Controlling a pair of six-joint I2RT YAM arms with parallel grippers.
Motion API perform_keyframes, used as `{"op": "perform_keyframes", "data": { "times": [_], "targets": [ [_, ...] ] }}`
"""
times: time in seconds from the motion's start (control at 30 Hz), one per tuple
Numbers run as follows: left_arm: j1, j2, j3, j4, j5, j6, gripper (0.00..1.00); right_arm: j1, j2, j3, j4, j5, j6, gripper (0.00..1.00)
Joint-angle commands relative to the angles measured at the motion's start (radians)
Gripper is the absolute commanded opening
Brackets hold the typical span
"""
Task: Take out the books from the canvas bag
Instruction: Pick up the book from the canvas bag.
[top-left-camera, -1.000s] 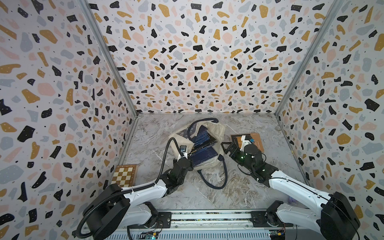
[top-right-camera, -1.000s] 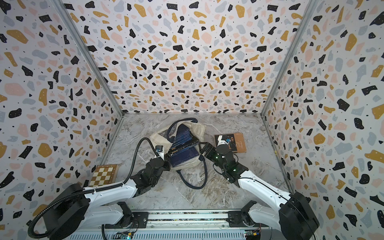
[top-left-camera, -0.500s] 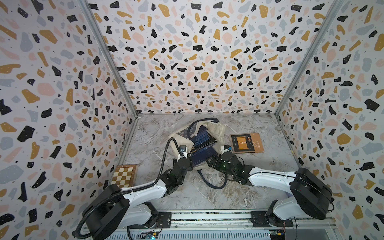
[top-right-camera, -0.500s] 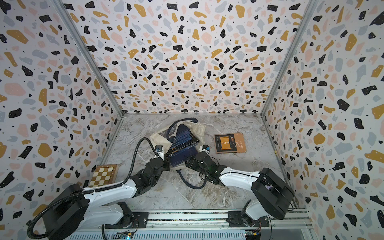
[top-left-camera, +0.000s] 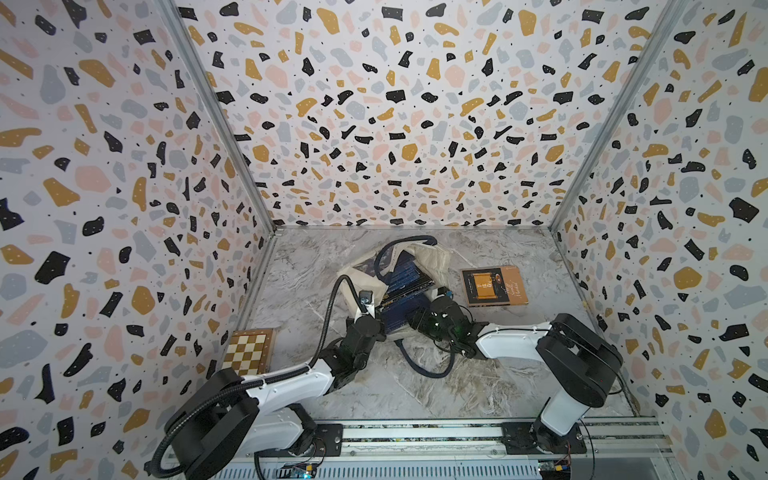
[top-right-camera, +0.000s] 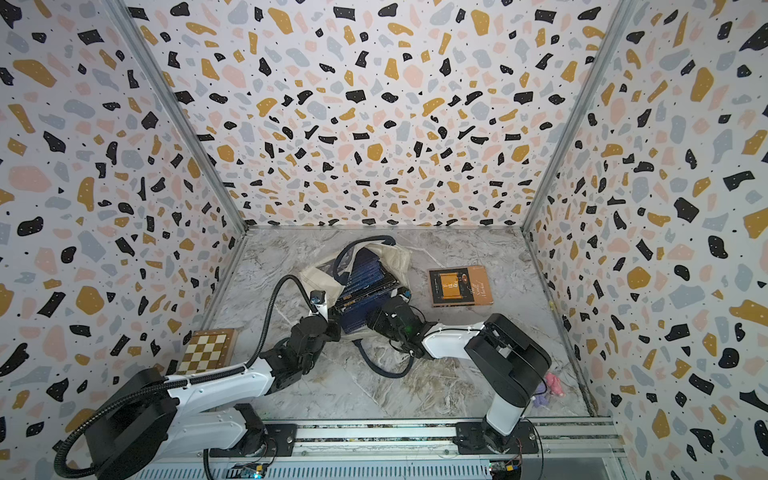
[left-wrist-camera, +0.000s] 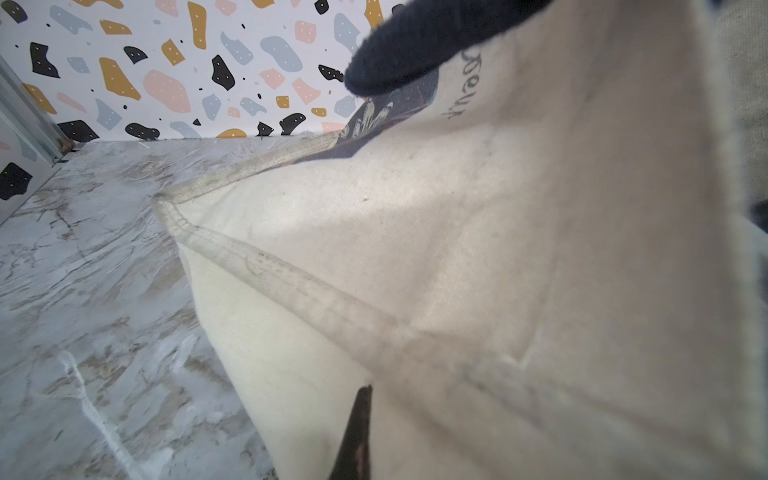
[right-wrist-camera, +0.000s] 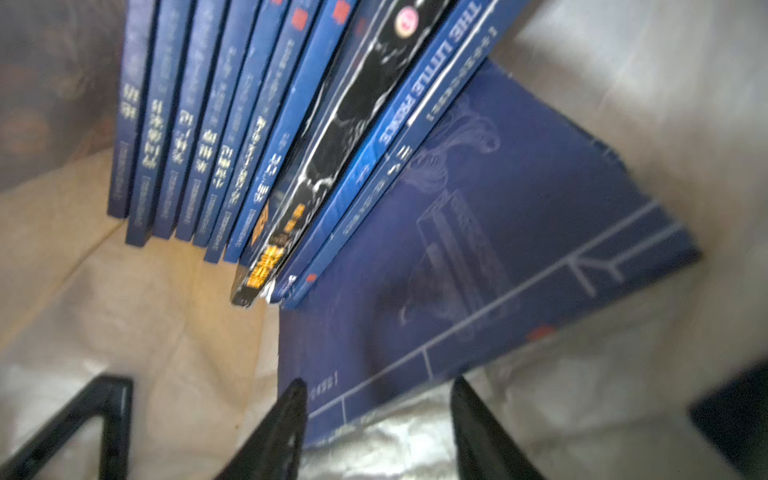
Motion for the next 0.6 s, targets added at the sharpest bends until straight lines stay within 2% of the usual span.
{"op": "perform_keyframes", "data": {
  "times": [0.0, 0.13, 0.27, 0.43, 0.57],
  "targets": [
    [0.002, -0.018, 0.001, 0.041, -0.008, 0.014, 0.00, -0.025, 0.012, 0.038, 0.031, -0.019, -0.002, 0.47],
    [0.002, -0.016, 0.001, 0.042, -0.008, 0.014, 0.00, -0.037, 0.013, 0.090, -0.003, -0.001, -0.046, 0.34],
    [0.001, -0.012, 0.002, 0.045, -0.005, 0.013, 0.00, -0.050, 0.019, 0.131, -0.031, 0.024, -0.072, 0.28],
    [0.001, -0.007, 0.002, 0.047, -0.002, 0.016, 0.00, -0.063, 0.043, 0.158, -0.034, 0.021, -0.064, 0.27],
    [0.002, 0.000, 0.005, 0.050, -0.002, 0.017, 0.00, -0.057, 0.104, 0.199, -0.050, -0.016, -0.052, 0.34]
  ]
}}
